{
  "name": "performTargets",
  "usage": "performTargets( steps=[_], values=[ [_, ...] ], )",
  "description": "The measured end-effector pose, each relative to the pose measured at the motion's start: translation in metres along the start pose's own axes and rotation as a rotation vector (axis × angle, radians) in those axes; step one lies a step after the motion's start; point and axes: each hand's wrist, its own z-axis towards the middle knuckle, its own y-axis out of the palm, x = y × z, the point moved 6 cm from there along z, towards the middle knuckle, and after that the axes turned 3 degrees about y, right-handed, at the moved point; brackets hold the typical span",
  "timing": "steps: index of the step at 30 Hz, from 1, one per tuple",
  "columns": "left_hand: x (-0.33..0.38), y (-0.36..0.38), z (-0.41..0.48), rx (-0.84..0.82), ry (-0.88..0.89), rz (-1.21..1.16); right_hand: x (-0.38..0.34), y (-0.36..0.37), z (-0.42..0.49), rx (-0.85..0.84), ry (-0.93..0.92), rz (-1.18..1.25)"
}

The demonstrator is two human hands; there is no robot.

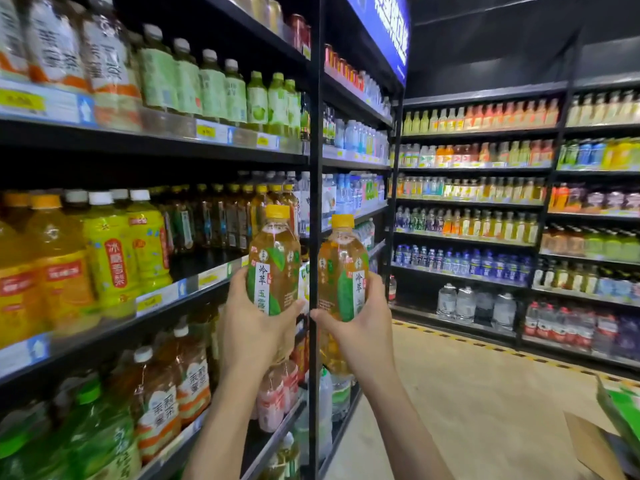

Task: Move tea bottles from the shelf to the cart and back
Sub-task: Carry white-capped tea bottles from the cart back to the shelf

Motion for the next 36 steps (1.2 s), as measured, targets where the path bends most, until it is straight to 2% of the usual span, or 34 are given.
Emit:
performTargets(
  steps=[4, 10, 19, 25, 30, 36],
  values=[
    [-0.017, 0.022, 0.029, 0.05, 0.007, 0.075, 0.029, 0.022, 0.046, -0.026, -0.001, 0.004],
    [-0.048, 0.052, 0.07, 0.147, -0.034, 0.224, 0.062, 0.059, 0.109, -0.195, -0.068, 0.104],
    [-0.058, 0.075, 0.127, 0.402, -0.055, 0.366, 0.103, 0.114, 0.199, -0.449, -0.07, 0.235],
    [-0.048, 0.064, 0.161, 0.559, -0.006, 0.466, 0.105, 0.153, 0.242, -0.574, -0.099, 0.291],
    [-0.052, 0.053, 0.179, 0.616, 0.005, 0.52, 0.096, 0.188, 0.257, -0.626, -0.141, 0.353],
    [-0.071, 0.044, 0.208, 0.648, 0.028, 0.553, 0.085, 0.234, 0.27, -0.578, -0.18, 0.376]
  ],
)
